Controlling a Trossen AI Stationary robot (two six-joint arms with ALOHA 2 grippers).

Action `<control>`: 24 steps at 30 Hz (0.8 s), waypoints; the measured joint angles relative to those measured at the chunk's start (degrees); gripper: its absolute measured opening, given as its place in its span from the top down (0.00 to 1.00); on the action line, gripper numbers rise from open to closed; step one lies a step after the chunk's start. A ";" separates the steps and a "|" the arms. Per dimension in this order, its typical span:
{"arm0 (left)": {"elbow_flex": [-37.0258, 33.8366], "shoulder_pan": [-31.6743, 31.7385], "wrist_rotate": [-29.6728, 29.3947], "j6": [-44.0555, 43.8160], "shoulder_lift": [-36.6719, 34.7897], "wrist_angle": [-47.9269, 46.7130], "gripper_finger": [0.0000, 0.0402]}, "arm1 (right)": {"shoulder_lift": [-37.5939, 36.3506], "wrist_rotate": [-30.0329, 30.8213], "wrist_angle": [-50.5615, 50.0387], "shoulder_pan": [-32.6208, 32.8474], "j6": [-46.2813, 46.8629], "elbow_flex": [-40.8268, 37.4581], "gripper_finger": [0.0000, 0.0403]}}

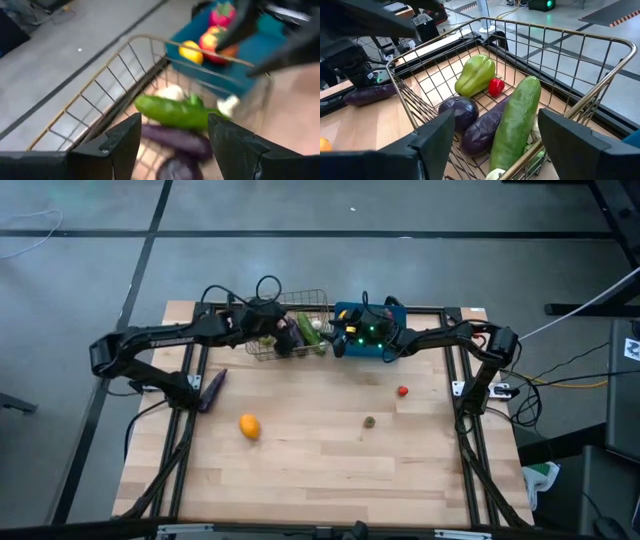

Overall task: Sort produce into baskets
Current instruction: Put the lemon into the blue bin

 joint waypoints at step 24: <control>10.19 -27.68 23.15 -60.93 -2.61 -49.24 0.44 | -0.02 -0.59 -0.07 -0.02 0.02 0.00 0.29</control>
